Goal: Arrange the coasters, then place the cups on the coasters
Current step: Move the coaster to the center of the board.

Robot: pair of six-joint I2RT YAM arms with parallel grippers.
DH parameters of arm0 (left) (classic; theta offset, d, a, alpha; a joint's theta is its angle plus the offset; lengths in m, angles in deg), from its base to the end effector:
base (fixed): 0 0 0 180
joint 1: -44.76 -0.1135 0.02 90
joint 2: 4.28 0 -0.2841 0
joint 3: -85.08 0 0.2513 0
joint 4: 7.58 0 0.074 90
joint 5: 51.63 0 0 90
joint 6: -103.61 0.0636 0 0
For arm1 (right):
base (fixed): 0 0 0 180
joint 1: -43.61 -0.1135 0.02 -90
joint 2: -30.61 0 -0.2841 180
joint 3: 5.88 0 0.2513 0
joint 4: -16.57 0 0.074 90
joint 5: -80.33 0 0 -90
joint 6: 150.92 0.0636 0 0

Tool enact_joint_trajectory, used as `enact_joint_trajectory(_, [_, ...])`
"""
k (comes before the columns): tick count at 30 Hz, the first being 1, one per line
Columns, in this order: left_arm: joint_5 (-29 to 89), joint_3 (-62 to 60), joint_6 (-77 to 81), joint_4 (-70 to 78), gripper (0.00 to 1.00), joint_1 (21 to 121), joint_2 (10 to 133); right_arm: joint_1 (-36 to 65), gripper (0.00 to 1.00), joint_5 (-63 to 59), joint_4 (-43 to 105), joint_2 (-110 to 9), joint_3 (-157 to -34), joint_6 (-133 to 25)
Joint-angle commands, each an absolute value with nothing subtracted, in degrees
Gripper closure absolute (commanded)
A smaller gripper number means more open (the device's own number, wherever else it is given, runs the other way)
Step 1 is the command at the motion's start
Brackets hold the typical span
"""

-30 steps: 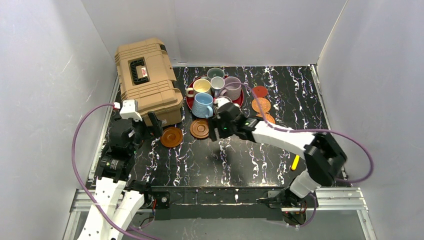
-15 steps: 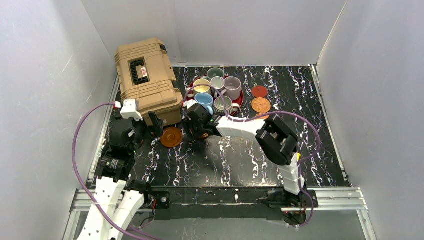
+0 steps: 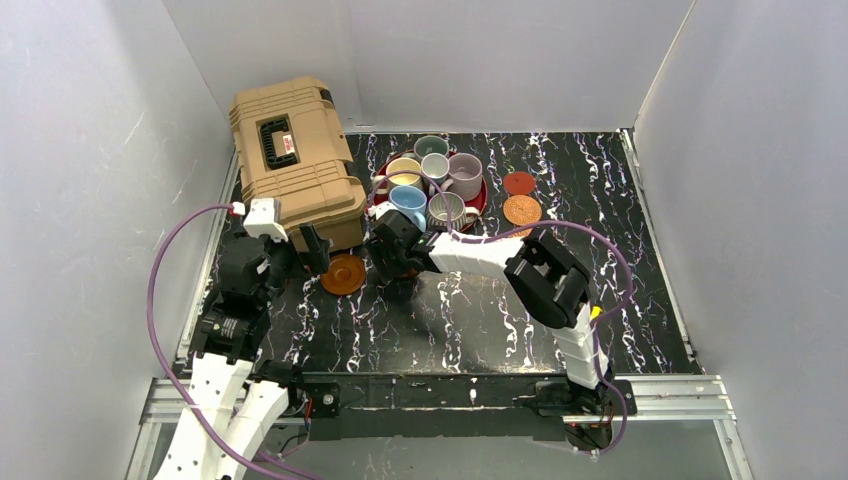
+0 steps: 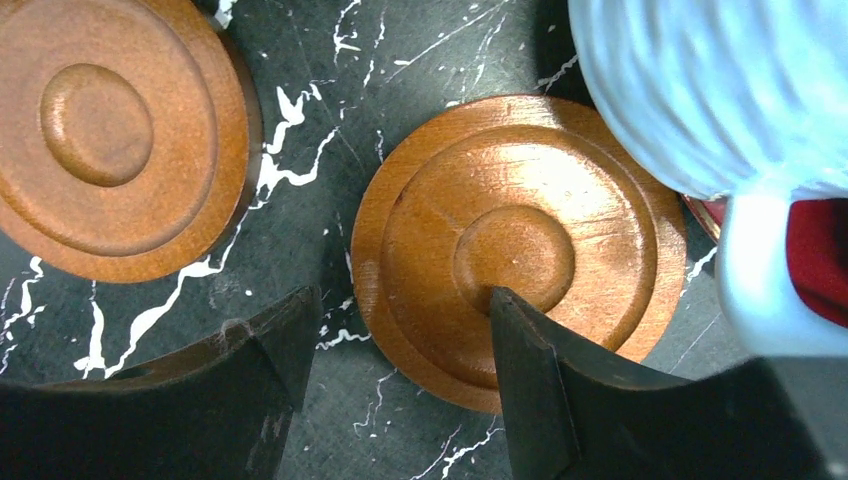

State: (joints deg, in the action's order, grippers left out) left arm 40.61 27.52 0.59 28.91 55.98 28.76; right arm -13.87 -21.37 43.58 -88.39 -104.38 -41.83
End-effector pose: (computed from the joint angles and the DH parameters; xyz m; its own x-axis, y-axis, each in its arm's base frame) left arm 0.1428 -0.0258 0.3442 -0.2336 -0.1832 -0.9549 0.1071 0.9713 -0.2125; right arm 0.2717 0.4022 0.1735 -0.6206 -0.3776 -0.6872 -0.5810 0.8100 0.0796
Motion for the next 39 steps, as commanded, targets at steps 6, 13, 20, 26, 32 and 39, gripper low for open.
enact_joint_trajectory(6, [38.51, 27.37, 1.63, 28.28, 0.01, 56.18, 30.07, -13.26, 0.3, -20.76, 44.36, -89.28, -103.53, -42.02])
enact_joint_trajectory(13, [38.37, 27.32, 1.58, 28.37, 0.01, 56.18, 30.35, -13.35, 0.31, -19.19, 44.84, -84.15, -95.88, -39.22])
enact_joint_trajectory(20, [38.37, 27.3, 1.52, 28.47, 0.01, 56.18, 30.34, -13.35, 0.33, -21.31, 47.66, -74.79, -83.89, -33.63])
enact_joint_trajectory(26, [38.45, 27.23, 1.56, 28.72, 0.01, 56.18, 30.59, -13.35, 0.33, -28.67, 53.77, -64.55, -74.08, -27.66])
enact_joint_trajectory(32, [38.87, 27.1, 1.48, 28.97, 0.01, 56.18, 30.88, -12.28, 0.29, -38.65, 60.98, -52.89, -69.18, -22.55])
enact_joint_trajectory(39, [39.93, 27.06, 1.26, 29.33, 0.01, 56.18, 30.97, -10.36, 0.16, -41.01, 65.03, -46.82, -69.2, -22.11])
